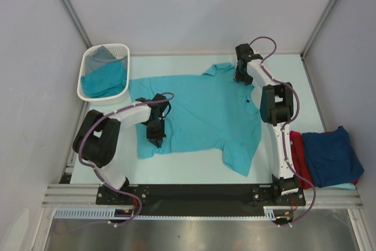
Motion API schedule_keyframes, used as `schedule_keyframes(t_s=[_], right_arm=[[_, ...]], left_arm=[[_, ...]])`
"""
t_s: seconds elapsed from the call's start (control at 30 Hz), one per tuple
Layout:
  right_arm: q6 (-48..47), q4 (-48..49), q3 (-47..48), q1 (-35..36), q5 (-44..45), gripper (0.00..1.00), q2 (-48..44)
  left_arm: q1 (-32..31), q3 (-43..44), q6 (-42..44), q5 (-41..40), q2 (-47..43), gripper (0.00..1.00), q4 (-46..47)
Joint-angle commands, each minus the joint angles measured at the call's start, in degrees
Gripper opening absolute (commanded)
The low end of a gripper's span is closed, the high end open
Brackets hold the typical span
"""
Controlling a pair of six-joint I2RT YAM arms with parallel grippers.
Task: Fold and stack the t-shirts
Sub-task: Flatten out the tshirt
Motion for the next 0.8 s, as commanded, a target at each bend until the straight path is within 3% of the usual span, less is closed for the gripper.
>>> schedule_keyframes(t_s=[0.0,0.1,0.23,0.33,0.77], right_arm=[[0.19,-0.86,0.34,-0.65,1.00,0.47,0.44],[0.45,-1.03,0.43,-0.74,1.62,0.37,0.52],[0.63,-1.38,0.70,-1.00,2.32,0.13,0.87],[0.81,-1.91,0.96,-1.18,2.85,0.02,1.14],[2.83,-4.29,0.78,-3.99,8.56,0.00,-0.18]], left_arm=[[-1.07,-1.84,-0.68,1.69,0.20,0.07,1.17],[-1.25,-1.84,-0.68,1.34,0.11,0.06,0.90],[-1.25,-2.02,-0.50,1.17,-0.07,0.06,0.64],[-1.25,-1.93,-0.41,0.99,-0.33,0.06,0.46],[-1.16,-0.09,0.47,-0.94,-0.77,0.06,-1.91]])
